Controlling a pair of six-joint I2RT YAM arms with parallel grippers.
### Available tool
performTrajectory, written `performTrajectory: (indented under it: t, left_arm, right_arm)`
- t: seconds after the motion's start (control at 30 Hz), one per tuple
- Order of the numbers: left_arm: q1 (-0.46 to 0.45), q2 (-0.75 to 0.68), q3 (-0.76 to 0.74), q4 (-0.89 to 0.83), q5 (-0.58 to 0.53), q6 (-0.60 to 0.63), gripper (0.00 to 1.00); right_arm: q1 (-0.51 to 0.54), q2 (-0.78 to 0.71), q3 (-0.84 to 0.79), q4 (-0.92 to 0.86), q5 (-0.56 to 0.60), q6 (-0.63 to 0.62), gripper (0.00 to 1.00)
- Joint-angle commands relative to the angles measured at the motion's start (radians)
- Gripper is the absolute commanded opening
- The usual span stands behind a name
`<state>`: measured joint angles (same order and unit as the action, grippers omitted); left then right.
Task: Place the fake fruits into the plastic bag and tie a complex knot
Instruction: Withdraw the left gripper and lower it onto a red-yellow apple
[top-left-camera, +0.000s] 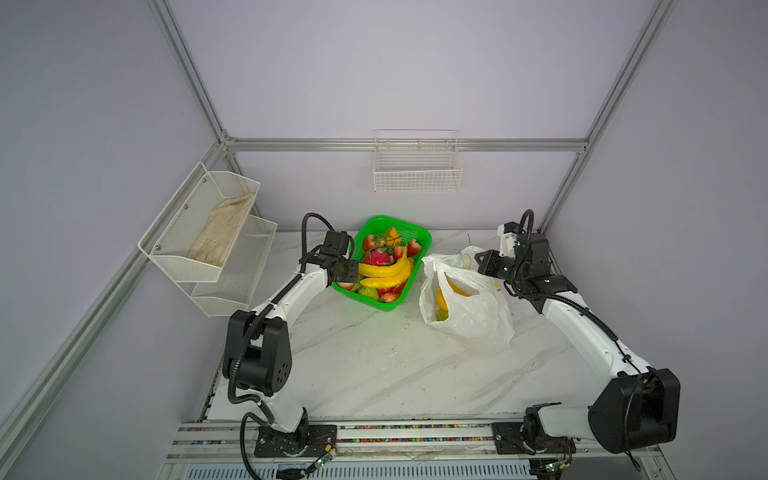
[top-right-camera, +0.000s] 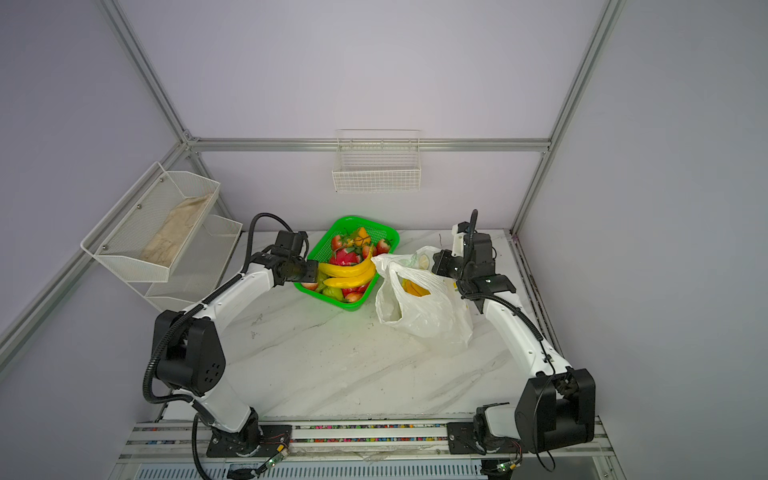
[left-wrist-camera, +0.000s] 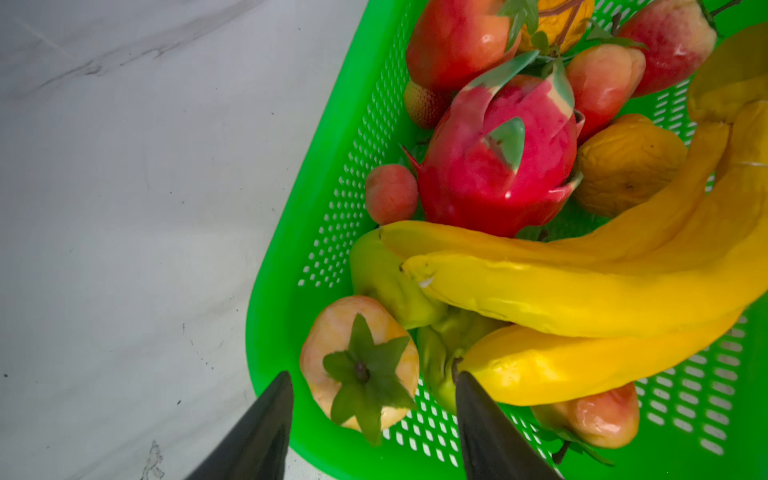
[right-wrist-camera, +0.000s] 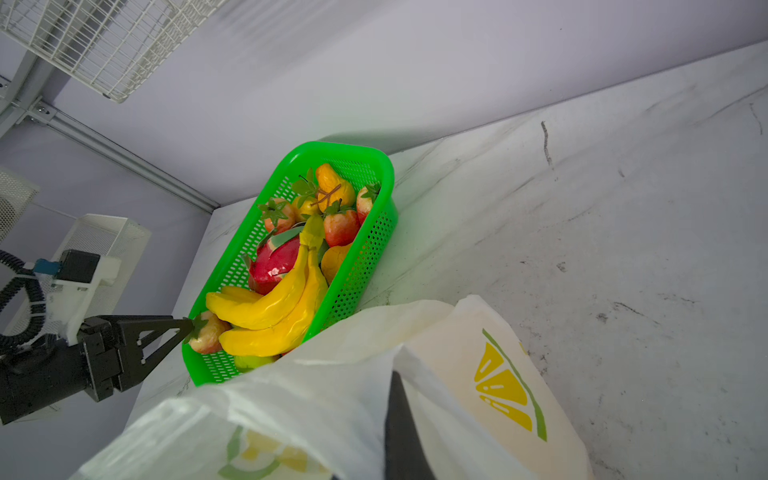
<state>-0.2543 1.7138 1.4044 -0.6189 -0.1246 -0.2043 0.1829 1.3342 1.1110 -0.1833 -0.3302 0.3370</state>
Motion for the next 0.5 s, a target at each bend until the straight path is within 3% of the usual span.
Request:
performTrajectory:
  t: [0.0,0.27,0.47]
  left_arm:
    - [0.006,0.01,0.112,-0.016,-0.024,0.055,0.52]
    - [0.006,0.049,0.136,-0.022,-0.015,0.078,0.34]
    - [0.006,0.073,0.142,-0.03,-0.013,0.082,0.27]
  right_arm:
    - [-0.004,-0.026,-0.011,0.028,-0.012,0.004,0.0]
    - [-0.004,-0.005,-0.004,0.025,-0.016,0.004,0.0]
    - [-0.005,0.017,0.005,0.019,-0.021,-0.001,0.0]
